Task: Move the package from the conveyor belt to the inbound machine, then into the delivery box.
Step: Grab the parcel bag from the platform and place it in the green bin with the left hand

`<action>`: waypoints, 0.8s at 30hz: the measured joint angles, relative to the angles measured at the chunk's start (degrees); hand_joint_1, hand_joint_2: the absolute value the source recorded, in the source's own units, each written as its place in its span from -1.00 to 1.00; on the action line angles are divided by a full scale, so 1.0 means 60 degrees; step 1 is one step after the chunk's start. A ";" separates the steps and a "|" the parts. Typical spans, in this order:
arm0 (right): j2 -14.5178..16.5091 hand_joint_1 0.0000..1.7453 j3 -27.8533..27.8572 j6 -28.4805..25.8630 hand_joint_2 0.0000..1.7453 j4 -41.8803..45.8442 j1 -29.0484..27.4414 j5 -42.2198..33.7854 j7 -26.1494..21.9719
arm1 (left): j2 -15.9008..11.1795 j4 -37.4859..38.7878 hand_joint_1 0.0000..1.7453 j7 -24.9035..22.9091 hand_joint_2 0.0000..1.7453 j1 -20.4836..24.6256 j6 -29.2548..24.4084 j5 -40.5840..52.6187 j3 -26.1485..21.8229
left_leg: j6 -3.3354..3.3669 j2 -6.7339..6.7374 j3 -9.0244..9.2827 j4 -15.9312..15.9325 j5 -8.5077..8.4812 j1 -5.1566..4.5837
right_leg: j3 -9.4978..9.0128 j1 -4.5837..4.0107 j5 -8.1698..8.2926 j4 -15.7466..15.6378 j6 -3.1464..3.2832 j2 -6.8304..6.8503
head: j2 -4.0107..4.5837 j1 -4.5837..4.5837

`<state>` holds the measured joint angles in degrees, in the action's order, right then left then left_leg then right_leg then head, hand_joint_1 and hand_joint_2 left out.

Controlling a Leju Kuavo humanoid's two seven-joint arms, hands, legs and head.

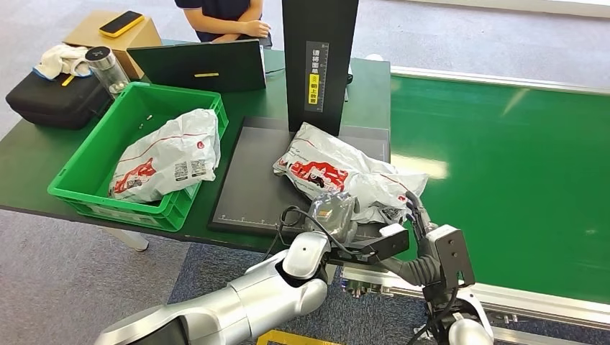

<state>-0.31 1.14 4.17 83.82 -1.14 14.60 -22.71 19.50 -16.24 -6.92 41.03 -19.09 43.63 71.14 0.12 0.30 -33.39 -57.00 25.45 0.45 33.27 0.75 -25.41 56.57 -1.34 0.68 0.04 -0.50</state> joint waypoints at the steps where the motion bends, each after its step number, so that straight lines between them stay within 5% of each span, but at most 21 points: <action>1: 0.0000 -1.00 -0.0009 0.0000 1.00 -0.0032 0.0021 -0.0004 -0.0001 | 0.0000 0.0001 1.00 0.0015 1.00 -0.0001 0.0014 -0.0001 0.0000 | 0.0000 0.0000 0.0000 0.0000 0.0000 0.0000 | 0.0000 0.0000 0.0000 0.0000 0.0000 0.0000 | 0.0000 0.0000; 2: 0.0000 -1.00 -0.0018 0.0000 1.00 -0.0064 0.0041 -0.0011 -0.0004 | 0.0000 0.0003 0.71 0.0031 1.00 -0.0002 0.0035 -0.0005 0.0000 | 0.0000 0.0000 0.0000 0.0000 0.0000 0.0000 | 0.0000 0.0000 0.0000 0.0000 0.0000 0.0000 | 0.0000 0.0000; 5: 0.0000 -1.00 -0.0036 0.0002 1.00 -0.0167 0.0091 -0.0036 -0.0017 | 0.0000 0.0015 -0.76 0.0094 1.00 -0.0016 0.0059 -0.0081 -0.0018 | 0.0000 0.0000 0.0000 0.0000 0.0000 0.0000 | 0.0000 0.0000 0.0000 0.0000 0.0000 0.0000 | 0.0000 0.0001; 6: 0.0000 -1.00 -0.0039 0.0000 1.00 -0.0199 0.0107 -0.0046 -0.0022 | -0.0001 0.0022 -0.96 0.0136 1.00 -0.0028 0.0000 -0.0154 -0.0043 | 0.0000 0.0000 0.0000 0.0000 0.0000 0.0000 | 0.0000 0.0000 0.0000 0.0000 0.0000 0.0000 | 0.0000 0.0002; 12: 0.0000 -1.00 -0.0041 -0.0095 1.00 -0.0326 0.0234 -0.0124 -0.0032 | -0.0005 0.0099 -1.00 0.0869 1.00 -0.0153 -0.1676 -0.1051 -0.0824 | 0.0000 0.0000 0.0000 0.0000 0.0000 0.0000 | -0.0001 0.0000 0.0000 0.0000 0.0000 0.0000 | -0.0001 0.0002; 15: 0.0000 -1.00 -0.0041 -0.0412 1.00 -0.0446 0.0378 0.0039 -0.0014 | -0.0016 0.0101 -1.00 0.1906 1.00 -0.0216 -0.2613 -0.1996 -0.1698 | -0.0001 0.0003 0.0001 0.0000 -0.0001 0.0000 | 0.0000 0.0000 0.0001 0.0002 0.0000 -0.0003 | -0.0001 0.0001; 18: -0.0005 -1.00 -0.0040 -0.1054 1.00 -0.0709 0.0609 0.0479 -0.0039 | -0.0027 -0.0044 -1.00 0.3441 1.00 -0.0308 -0.3359 -0.2554 -0.3360 | -0.0002 0.0009 0.0003 0.0000 -0.0002 0.0000 | 0.0001 0.0000 0.0001 0.0003 0.0001 -0.0007 | 0.0000 0.0000; 24: -0.0047 -1.00 -0.0041 -0.2104 1.00 -0.1215 0.1101 0.1389 -0.0072 | -0.0018 -0.0606 -1.00 0.5498 1.00 -0.0512 -0.3463 -0.1990 -0.7227 | -0.0004 0.0016 0.0006 0.0000 -0.0003 0.0001 | 0.0004 -0.0001 0.0001 0.0004 0.0002 -0.0016 | 0.0000 0.0003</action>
<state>-0.59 0.90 -8.45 76.52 5.46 22.93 -23.14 19.39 -19.87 26.07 37.96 -39.87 31.69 27.78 0.09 0.40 -33.36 -57.00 25.43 0.46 33.29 0.74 -25.40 56.60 -1.33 0.59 0.04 -0.49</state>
